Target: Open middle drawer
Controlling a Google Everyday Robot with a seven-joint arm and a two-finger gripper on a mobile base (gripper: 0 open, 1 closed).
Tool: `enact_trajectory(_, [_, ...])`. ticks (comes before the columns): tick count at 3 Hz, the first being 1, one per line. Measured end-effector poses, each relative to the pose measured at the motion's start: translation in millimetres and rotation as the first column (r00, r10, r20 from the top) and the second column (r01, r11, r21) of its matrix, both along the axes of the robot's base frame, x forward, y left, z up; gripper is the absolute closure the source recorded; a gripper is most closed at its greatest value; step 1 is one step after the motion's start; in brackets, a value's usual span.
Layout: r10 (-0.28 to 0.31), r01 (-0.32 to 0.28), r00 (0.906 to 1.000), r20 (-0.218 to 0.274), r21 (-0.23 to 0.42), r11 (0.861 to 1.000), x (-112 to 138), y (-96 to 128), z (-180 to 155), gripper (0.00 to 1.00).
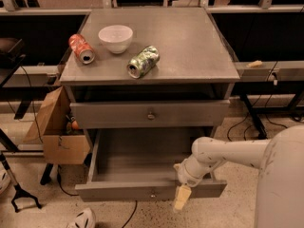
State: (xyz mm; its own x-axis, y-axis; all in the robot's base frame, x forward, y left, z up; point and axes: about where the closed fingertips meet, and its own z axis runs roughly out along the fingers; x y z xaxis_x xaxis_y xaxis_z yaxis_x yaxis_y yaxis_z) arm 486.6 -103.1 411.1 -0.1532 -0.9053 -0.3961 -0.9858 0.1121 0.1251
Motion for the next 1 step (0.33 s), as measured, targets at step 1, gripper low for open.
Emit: enact_trajectory(1, [0.000,0.000,1.0000,0.000,0.000,1.000,0.0,0.0,0.0,0.00])
